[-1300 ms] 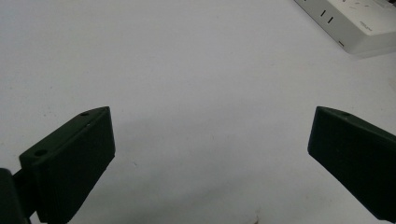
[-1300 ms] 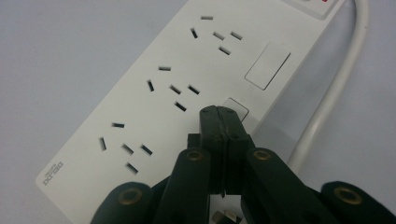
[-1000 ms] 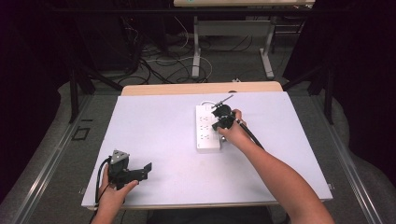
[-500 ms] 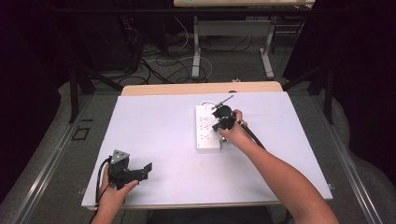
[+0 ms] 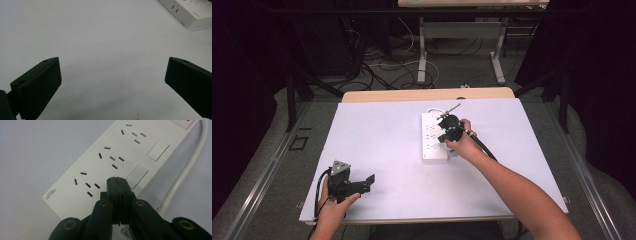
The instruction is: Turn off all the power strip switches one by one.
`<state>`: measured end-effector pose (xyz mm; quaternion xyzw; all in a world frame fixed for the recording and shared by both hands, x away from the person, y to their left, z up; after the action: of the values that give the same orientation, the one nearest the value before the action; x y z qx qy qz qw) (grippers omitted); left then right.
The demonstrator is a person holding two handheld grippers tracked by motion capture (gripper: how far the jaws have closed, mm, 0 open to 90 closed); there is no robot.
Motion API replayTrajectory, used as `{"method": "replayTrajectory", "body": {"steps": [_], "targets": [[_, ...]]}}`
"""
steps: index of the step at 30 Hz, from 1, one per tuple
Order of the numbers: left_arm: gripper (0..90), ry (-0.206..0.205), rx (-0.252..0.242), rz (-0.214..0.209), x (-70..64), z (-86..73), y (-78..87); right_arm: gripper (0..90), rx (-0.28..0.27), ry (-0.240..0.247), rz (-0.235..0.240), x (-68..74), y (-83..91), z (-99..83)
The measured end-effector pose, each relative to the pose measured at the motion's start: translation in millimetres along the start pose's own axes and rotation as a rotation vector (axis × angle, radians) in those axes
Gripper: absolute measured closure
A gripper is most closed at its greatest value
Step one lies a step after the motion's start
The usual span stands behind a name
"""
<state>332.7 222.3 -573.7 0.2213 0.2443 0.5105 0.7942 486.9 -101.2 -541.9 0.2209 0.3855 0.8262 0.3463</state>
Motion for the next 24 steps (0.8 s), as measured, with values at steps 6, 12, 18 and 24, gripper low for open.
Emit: {"method": "replayTrajectory", "body": {"steps": [6, 12, 18, 24], "targets": [[0.6, -0.004, 0.009, -0.001, 0.3, 0.1, 1.0, 90.0, 0.006, 0.015, 0.004, 5.9, 2.6, -1.5], [0.6, -0.004, 0.009, -0.001, 0.3, 0.1, 1.0, 90.0, 0.029, 0.034, 0.013, 10.6, 5.9, -4.4], [0.6, -0.012, 0.010, 0.001, 0.4, 0.1, 1.0, 90.0, 0.021, 0.034, 0.011, 11.2, 4.0, -9.1], [0.6, -0.007, 0.005, 0.001, 0.0, 0.2, 0.5, 90.0, 0.023, 0.036, 0.009, 7.8, 4.2, -11.5]]}}
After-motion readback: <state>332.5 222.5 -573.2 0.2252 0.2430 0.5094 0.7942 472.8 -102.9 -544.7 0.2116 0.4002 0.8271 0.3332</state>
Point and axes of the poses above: each handheld gripper's, and its own axes: y roughly backward along the jaws, z roughly out of its top, x roughly to its left, the point moved 4 cm from there along -y, roughly forward along the jaws, and after that the axes turned 2 degrees about -x, right-handed, at the moved point
